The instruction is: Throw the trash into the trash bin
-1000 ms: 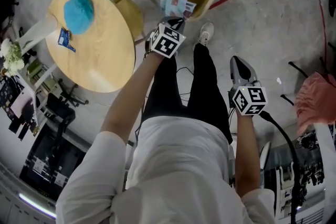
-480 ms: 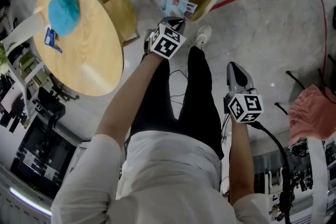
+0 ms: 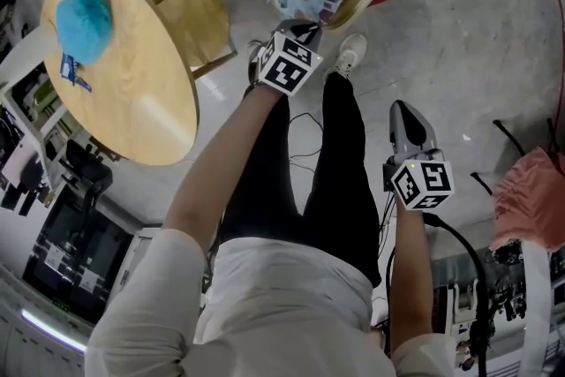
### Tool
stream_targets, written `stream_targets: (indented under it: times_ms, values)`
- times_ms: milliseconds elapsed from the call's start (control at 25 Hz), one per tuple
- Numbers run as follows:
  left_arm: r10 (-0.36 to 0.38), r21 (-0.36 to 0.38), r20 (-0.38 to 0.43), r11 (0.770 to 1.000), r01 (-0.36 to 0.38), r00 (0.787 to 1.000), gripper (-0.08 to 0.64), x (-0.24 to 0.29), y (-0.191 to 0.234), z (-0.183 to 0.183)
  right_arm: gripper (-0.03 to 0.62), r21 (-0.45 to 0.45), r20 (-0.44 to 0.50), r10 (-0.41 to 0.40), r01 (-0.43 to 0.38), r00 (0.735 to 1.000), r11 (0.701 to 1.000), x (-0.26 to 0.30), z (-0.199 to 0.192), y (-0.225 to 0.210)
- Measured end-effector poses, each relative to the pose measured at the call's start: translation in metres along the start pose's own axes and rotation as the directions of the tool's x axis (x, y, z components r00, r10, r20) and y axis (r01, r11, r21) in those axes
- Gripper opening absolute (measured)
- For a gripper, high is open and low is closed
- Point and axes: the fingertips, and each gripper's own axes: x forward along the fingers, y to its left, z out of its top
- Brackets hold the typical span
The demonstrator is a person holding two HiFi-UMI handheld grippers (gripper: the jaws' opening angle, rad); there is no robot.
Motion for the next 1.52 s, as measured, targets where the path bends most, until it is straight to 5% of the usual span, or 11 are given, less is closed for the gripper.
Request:
stream_targets:
  times_ms: [760, 1320, 1520]
  values:
    - [-0.013, -0.020, -0.003, 1.000, 0.013, 1.000, 0.027, 0.046, 0.010, 0.009, 0.000, 0.030, -0.014, -0.008, 0.009, 1.000, 1.000, 0.027, -0.010, -0.026]
    - [0.024, -0.065, 0.021, 0.998, -0.023, 0.999, 0.176, 0.039, 0.009, -0.002, 0.000, 0.027, -0.016, 0.006, -0.006, 1.000, 1.000, 0.029, -0.013, -0.018]
    - [0.027, -0.069, 0.033, 0.997, -0.025, 0.999, 0.175, 0.035, 0.010, -0.001, 0.000, 0.026, -0.020, 0.010, -0.009, 1.000, 1.000, 0.031, -0.016, -0.014]
